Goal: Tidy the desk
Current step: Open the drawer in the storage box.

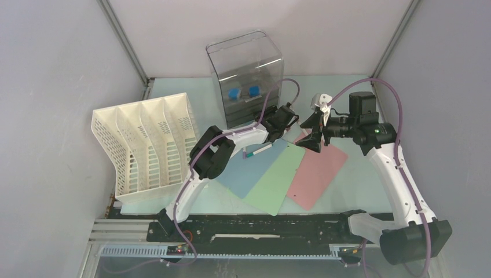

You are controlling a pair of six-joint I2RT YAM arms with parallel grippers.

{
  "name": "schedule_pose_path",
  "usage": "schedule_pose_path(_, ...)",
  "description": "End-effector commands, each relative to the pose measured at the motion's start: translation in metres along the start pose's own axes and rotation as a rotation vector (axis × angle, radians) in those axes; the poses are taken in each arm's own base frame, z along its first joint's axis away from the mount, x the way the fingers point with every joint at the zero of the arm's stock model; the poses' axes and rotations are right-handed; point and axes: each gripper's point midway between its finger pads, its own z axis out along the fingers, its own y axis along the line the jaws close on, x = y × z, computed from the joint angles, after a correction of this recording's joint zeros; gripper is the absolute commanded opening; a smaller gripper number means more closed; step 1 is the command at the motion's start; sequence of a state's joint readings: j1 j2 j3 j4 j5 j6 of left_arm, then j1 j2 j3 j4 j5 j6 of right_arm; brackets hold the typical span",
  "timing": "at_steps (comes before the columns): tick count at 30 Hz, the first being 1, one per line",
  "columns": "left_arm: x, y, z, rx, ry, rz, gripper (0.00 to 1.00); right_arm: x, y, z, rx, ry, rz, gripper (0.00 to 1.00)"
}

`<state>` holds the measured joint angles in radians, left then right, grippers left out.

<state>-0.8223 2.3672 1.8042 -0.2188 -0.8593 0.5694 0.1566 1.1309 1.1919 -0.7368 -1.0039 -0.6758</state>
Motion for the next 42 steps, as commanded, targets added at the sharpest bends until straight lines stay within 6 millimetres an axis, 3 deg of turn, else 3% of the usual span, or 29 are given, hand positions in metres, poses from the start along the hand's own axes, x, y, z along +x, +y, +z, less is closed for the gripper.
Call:
schedule_pose_path(1,-0.009,0.015,0.007,-0.035,-0.011,-0.015,0.38,-0.008,0.004,-0.005,0.002,-0.025,-0.04,0.74)
schedule_pose_path(10,-0.005,0.015,0.019,-0.041,0.005,0.005,0.35,-0.009,0.005,-0.006,0.002,-0.026,-0.045,0.74)
schedule_pose_path(25,0.002,0.022,0.022,-0.113,0.019,0.028,0.01,-0.009,0.006,-0.006,-0.005,-0.03,-0.047,0.74)
schedule_pose_path(27,0.001,0.022,0.02,-0.115,0.013,0.024,0.0,-0.01,0.006,-0.006,-0.005,-0.03,-0.049,0.74)
schedule_pose_path(31,-0.002,0.021,0.01,-0.116,-0.012,0.019,0.0,-0.01,0.007,-0.006,-0.006,-0.031,-0.049,0.74)
schedule_pose_path(42,-0.023,0.013,-0.053,-0.094,-0.122,-0.062,0.0,-0.011,0.008,-0.006,-0.01,-0.035,-0.052,0.74)
